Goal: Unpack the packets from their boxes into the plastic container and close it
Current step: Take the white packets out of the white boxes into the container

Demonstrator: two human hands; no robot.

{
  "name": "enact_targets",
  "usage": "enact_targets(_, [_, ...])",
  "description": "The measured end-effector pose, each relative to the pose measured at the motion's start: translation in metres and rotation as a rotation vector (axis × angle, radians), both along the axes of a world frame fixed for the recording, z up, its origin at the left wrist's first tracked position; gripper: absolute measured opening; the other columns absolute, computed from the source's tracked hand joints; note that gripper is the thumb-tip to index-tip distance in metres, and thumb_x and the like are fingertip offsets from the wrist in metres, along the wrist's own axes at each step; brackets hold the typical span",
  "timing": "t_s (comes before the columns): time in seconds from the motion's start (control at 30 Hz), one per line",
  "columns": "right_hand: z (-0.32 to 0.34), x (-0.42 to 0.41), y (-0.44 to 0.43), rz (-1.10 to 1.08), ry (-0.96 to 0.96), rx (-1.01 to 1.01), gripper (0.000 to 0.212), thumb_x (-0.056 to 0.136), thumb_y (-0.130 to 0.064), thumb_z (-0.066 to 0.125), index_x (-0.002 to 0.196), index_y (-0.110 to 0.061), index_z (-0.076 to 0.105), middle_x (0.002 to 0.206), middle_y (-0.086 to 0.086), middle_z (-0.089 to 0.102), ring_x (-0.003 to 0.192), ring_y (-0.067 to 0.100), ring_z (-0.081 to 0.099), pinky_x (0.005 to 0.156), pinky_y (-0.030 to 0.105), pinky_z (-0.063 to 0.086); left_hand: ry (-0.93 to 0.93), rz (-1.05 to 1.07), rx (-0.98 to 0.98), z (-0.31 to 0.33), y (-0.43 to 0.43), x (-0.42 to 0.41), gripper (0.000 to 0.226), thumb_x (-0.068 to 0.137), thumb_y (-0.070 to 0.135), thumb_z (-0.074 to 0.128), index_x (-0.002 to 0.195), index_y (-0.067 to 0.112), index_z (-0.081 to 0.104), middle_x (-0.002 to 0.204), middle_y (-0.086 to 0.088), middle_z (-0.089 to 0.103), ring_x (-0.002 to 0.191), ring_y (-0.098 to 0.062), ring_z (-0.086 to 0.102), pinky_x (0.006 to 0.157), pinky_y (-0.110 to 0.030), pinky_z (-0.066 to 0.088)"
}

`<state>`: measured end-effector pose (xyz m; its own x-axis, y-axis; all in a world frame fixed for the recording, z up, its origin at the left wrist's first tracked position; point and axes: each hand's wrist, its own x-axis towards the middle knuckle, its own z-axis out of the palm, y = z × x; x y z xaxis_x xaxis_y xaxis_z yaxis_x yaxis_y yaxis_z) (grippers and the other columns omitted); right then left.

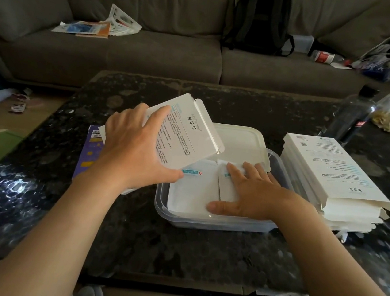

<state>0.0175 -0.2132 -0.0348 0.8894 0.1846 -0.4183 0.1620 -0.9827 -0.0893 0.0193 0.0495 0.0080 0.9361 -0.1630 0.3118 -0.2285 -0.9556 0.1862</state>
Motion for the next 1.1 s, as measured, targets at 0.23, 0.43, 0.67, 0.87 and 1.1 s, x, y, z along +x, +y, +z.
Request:
enact_targets(0.23, [0.024,0.002,0.010,0.173,-0.097,0.054,0.112,0.069,-0.087,0.057,0.158,-0.037,0.011,0.168,-0.004,0.015,0.154,0.027,0.016,0.123,0.055,0.010,-0.014,0.005,-0.015,0.001,0.000,0.005,0.125,0.049,0.080,0.073,0.151,0.031,0.020,0.142,-0.003,0.037,0.131,-0.027,0.036,0.111,-0.052,0.027])
enact_targets(0.43, [0.009,0.008,0.011,0.309,-0.010,0.088,0.107,0.080,-0.080,0.051,0.159,-0.039,-0.009,0.170,-0.011,-0.005,0.157,0.017,-0.003,0.123,0.041,-0.006,-0.003,0.010,-0.008,0.001,0.003,0.003,0.125,0.048,0.081,0.071,0.151,0.031,0.020,0.142,-0.001,0.037,0.132,-0.026,0.036,0.112,-0.051,0.027])
enact_targets(0.67, [-0.003,0.009,0.011,0.382,-0.087,-0.003,0.103,0.064,-0.095,0.017,0.145,-0.054,-0.031,0.170,-0.007,-0.010,0.157,0.024,-0.004,0.123,0.051,-0.005,0.010,0.008,-0.019,0.001,0.006,0.003,0.126,0.050,0.079,0.075,0.152,0.032,0.019,0.143,0.000,0.035,0.133,-0.025,0.033,0.113,-0.049,0.024])
enact_targets(0.87, [-0.004,0.009,0.011,0.389,-0.091,-0.019,0.094,0.064,-0.095,0.017,0.136,-0.062,-0.035,0.170,-0.008,-0.009,0.157,0.025,-0.002,0.124,0.055,-0.004,0.017,0.007,-0.015,0.000,0.004,0.004,0.126,0.051,0.078,0.077,0.152,0.032,0.018,0.146,0.000,0.034,0.134,-0.025,0.032,0.113,-0.050,0.024])
enact_targets(1.1, [-0.002,0.011,0.012,0.413,-0.128,0.007,0.096,0.068,-0.094,0.021,0.145,-0.060,-0.025,0.170,-0.009,-0.006,0.157,0.026,0.001,0.123,0.059,0.000,0.019,0.014,-0.016,0.000,0.004,0.007,0.126,0.050,0.078,0.077,0.152,0.032,0.018,0.144,0.000,0.035,0.134,-0.025,0.032,0.113,-0.050,0.023])
